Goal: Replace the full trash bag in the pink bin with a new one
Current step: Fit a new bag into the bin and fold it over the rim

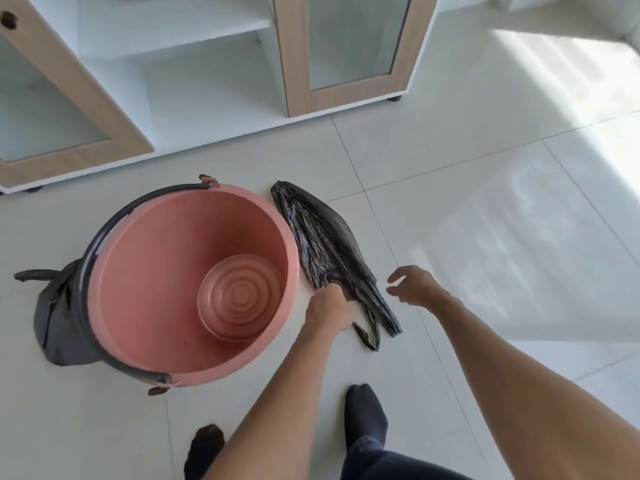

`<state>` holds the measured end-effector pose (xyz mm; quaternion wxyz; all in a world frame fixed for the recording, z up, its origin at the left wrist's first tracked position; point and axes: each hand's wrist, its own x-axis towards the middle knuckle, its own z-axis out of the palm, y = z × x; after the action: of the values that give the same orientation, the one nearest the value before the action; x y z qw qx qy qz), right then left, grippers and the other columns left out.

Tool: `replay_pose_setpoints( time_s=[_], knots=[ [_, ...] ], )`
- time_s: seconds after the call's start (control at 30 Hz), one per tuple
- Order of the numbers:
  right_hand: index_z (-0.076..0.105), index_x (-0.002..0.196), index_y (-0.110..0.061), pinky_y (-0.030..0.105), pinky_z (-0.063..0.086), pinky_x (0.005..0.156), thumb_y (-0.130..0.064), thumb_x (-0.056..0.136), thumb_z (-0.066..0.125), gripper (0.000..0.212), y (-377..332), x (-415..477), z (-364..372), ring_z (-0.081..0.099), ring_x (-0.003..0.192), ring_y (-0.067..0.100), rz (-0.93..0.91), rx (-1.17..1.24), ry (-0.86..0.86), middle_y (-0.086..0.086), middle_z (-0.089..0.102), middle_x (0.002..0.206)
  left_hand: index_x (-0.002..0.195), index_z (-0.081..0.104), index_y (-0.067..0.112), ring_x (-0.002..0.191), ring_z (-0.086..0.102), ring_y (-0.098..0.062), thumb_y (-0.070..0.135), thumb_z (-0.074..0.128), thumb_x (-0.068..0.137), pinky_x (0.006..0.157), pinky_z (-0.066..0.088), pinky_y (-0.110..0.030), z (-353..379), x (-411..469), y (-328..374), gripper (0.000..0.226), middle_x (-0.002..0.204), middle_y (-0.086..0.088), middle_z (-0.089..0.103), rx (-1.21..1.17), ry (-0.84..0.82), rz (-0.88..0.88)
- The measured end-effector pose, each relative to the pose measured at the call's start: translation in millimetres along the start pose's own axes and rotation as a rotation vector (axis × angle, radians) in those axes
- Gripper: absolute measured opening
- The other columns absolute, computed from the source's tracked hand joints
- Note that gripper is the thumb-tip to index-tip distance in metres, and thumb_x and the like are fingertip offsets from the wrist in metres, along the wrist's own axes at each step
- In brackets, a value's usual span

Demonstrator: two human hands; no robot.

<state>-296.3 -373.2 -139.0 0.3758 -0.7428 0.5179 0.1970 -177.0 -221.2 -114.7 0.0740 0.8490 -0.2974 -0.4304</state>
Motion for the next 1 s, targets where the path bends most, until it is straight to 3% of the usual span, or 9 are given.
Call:
replay_pose_setpoints(
  time_s=[0.17,0.27,0.33,0.43,0.53,0.6,0.73,0.87,1.0],
  knots=[
    [0.066,0.117,-0.004,0.035,0.055,0.088,-0.014,0.091,0.057,0.029,-7.7,29.6,36.4,0.064,0.103,0.029,0.046,-0.094,-0.037,0.014,0.066,0.116,0.110,0.066,0.015,0.100,0.065,-0.032,0.025,0.054,0.092,0.077,0.050,-0.033,42.5,37.5,-26.8,0.024,0.108,-0.007,0.069,-0.245,0.098,-0.252],
    [0.059,0.108,-0.008,0.030,0.045,0.069,-0.019,0.085,0.056,0.025,-5.7,38.2,60.6,0.056,0.095,0.029,0.101,-0.134,-0.020,0.012,0.061,0.111,0.109,0.057,0.009,0.092,0.068,-0.033,0.047,0.057,0.087,0.079,0.056,-0.036,63.6,58.9,-30.8,0.044,0.102,-0.009,0.070,-0.477,0.120,-0.409],
    [0.051,0.103,-0.012,0.032,0.040,0.069,-0.023,0.085,0.055,0.022,0.0,39.4,74.5,0.055,0.102,0.033,0.171,-0.154,-0.044,0.012,0.054,0.108,0.100,0.062,0.007,0.082,0.071,-0.033,0.058,0.060,0.075,0.076,0.060,-0.040,77.7,73.6,-33.4,0.056,0.091,-0.009,0.072,-0.587,0.107,-0.465],
    [0.051,0.095,-0.013,0.033,0.039,0.072,-0.020,0.084,0.055,0.014,10.6,40.9,87.7,0.055,0.104,0.035,0.212,-0.192,-0.053,0.013,0.055,0.105,0.068,0.062,0.014,0.077,0.071,-0.031,0.045,0.068,0.078,0.075,0.061,-0.041,85.4,83.7,-33.6,0.033,0.080,-0.006,0.072,-0.723,0.139,-0.508],
    [0.044,0.070,-0.011,0.026,0.037,0.058,-0.006,0.079,0.048,0.011,17.8,47.7,86.8,0.054,0.073,0.027,0.210,-0.177,-0.034,0.008,0.054,0.077,0.060,0.057,0.016,0.078,0.071,-0.032,0.026,0.067,0.080,0.075,0.061,-0.042,86.3,86.9,-34.9,0.025,0.083,-0.005,0.072,-0.838,0.180,-0.545],
    [0.045,0.068,-0.007,0.022,0.035,0.051,-0.004,0.082,0.045,0.014,12.0,46.3,75.9,0.050,0.063,0.022,0.179,-0.083,-0.080,0.007,0.053,0.070,0.056,0.055,0.015,0.074,0.071,-0.032,0.032,0.068,0.078,0.073,0.061,-0.041,87.9,85.3,-37.8,0.031,0.076,-0.006,0.071,-0.859,0.181,-0.542],
    [0.058,0.085,-0.011,0.023,0.051,0.060,-0.001,0.092,0.042,0.020,-13.0,23.1,33.8,0.060,0.065,0.021,0.170,0.363,-0.231,0.009,0.063,0.073,0.056,0.053,0.015,0.048,0.060,-0.025,0.055,0.066,0.067,0.060,0.060,-0.035,88.0,80.3,-42.0,0.044,0.052,-0.006,0.061,-0.894,0.148,-0.479],
    [0.058,0.093,-0.012,0.028,0.053,0.059,-0.011,0.101,0.045,0.015,-23.6,-9.8,-14.9,0.057,0.058,0.020,0.146,0.571,-0.293,0.002,0.052,0.065,0.064,0.065,0.016,0.045,0.044,-0.016,0.041,0.076,0.079,0.045,0.034,-0.019,73.0,63.2,-32.6,0.031,0.065,-0.004,0.069,-1.044,0.076,-0.400],
    [0.057,0.093,-0.008,0.029,0.047,0.052,-0.008,0.103,0.043,0.018,-33.2,-51.7,-58.1,0.040,0.052,0.016,0.159,0.710,-0.349,0.001,0.043,0.062,0.064,0.063,0.015,0.046,0.043,-0.014,0.025,0.071,0.080,0.051,0.036,-0.021,51.5,34.2,-20.7,0.021,0.058,0.001,0.057,-1.012,0.118,-0.393]
  ],
)
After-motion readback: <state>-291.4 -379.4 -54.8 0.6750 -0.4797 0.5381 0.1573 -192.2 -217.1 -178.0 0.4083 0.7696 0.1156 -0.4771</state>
